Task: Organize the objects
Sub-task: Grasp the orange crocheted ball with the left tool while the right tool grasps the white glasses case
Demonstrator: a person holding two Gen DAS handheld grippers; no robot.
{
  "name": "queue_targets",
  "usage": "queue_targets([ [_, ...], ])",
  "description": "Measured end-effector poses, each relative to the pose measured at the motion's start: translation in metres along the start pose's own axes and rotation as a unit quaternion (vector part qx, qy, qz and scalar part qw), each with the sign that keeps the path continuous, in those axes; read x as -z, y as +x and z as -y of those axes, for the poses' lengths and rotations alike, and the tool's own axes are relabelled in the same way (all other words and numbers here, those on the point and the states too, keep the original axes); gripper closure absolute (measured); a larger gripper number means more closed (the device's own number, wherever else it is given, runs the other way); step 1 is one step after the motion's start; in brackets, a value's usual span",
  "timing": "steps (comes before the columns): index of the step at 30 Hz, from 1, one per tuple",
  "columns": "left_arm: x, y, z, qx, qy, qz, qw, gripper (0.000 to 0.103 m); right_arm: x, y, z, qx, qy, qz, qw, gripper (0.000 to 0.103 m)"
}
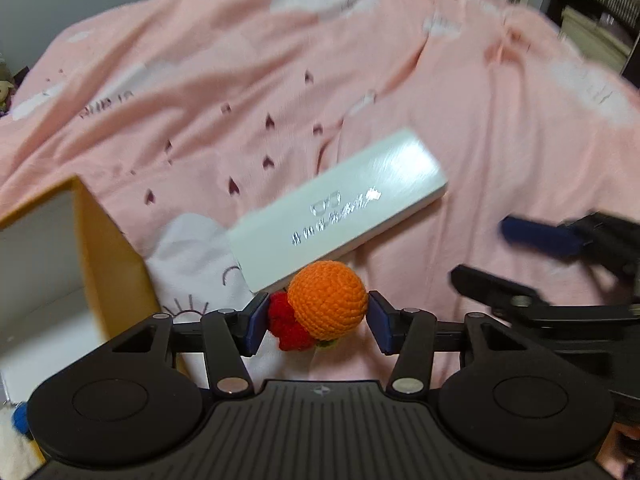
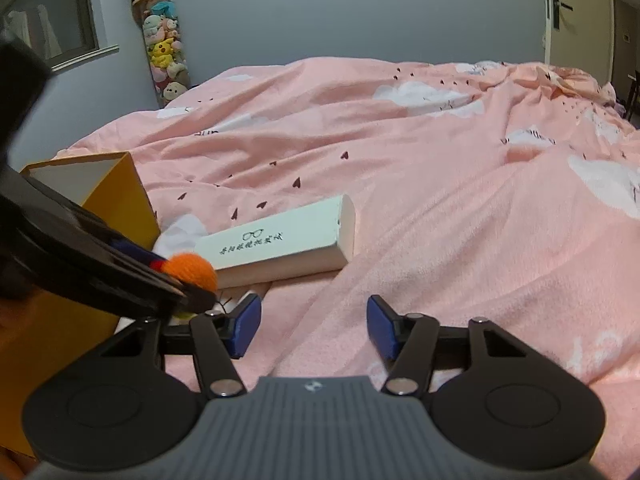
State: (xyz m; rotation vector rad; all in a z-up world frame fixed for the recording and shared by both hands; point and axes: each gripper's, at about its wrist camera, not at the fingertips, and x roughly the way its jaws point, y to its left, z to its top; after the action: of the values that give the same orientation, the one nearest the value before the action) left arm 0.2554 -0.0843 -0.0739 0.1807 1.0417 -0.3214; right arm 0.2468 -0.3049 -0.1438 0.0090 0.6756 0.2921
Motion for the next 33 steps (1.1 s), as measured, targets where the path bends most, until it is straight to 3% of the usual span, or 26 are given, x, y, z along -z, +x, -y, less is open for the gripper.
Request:
queue_targets([
  [6,0.004,-0.053,-0.008,-0.013,-0.042,0.063,0.997,0.044,-0.015,-0.012,-0.028,0.001,-0.087,0.0,0.996,0.049],
  [13,0.024,-0.094,-0.04,-0.056,-0.091,0.104,0.9889,0.044,-0.042,-0.009,-0.061,-0.029,-0.224,-0.036,0.974,0.047],
  [16,0.03,-0.099,-0.054,-0.084,-0.091,0.103,0.987,0.044,-0.05,0.005,-0.075,-0.029,-0.301,-0.057,0.951,0.045],
  [18,0.035,-0.1,-0.064,-0.082,-0.096,0.096,0.9874,0.044,-0.055,0.016,-0.082,-0.024,-0.349,-0.073,0.934,0.044],
  [23,0.047,-0.092,-0.083,-0.048,-0.11,0.068,0.9904,0.044,-0.071,0.048,-0.086,-0.032,-0.418,-0.121,0.9,0.043],
  [27,0.051,-0.088,-0.099,0.019,-0.122,0.053,0.9909,0.044,-0.075,0.072,-0.091,-0.044,-0.47,-0.168,0.866,0.043],
  [33,0.047,-0.069,-0.114,0.052,-0.107,0.015,0.9928,0.044,-0.084,0.098,-0.096,-0.051,-0.515,-0.207,0.83,0.04],
])
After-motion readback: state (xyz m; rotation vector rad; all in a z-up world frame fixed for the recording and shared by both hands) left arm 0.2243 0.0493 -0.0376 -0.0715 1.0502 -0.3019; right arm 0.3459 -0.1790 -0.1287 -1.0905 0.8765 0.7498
